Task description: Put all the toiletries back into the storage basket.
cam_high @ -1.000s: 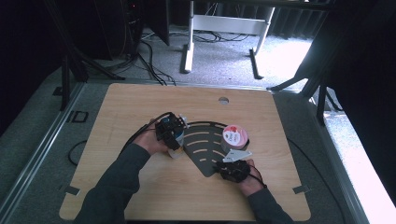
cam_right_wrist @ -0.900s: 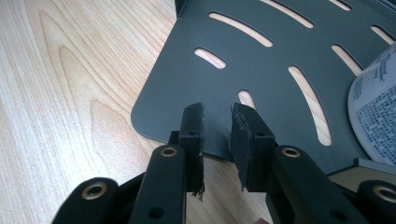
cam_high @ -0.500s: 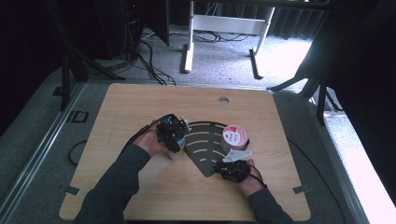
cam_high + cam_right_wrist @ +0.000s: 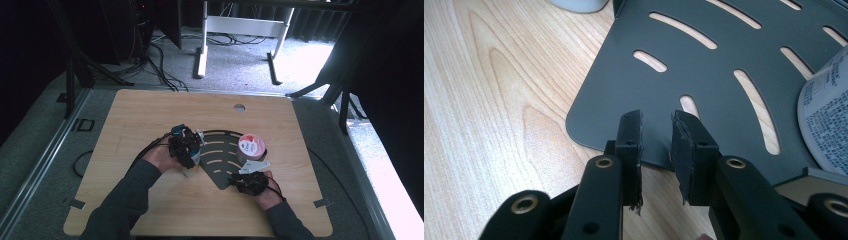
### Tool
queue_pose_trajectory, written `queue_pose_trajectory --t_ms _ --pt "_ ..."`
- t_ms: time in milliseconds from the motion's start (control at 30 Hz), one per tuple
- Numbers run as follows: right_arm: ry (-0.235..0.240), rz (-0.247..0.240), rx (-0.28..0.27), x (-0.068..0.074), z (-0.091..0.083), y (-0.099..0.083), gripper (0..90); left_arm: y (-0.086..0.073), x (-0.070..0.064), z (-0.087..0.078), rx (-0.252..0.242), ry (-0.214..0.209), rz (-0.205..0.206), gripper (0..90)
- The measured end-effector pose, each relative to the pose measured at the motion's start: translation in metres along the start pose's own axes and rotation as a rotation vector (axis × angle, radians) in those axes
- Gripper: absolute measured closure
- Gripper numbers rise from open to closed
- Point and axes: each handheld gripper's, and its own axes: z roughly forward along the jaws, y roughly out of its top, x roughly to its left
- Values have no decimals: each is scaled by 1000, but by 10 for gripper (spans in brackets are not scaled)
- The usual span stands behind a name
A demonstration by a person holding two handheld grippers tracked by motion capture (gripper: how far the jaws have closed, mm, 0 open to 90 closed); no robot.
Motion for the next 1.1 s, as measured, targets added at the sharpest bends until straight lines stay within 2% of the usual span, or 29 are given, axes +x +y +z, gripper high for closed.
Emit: queue_pose_trajectory --t_ms 300,500,767,1100 --pt "1 0 0 0 0 0 743 7 -17 -5 -24 -45 39 560" --pt "1 0 1 0 0 0 743 11 -22 -4 -29 -51 46 560" --pt "-2 4 2 0 -1 -1 733 24 -29 -6 -58 -70 54 561" --pt "-12 16 6 -1 -7 -5 730 42 -35 -3 -78 -73 61 562"
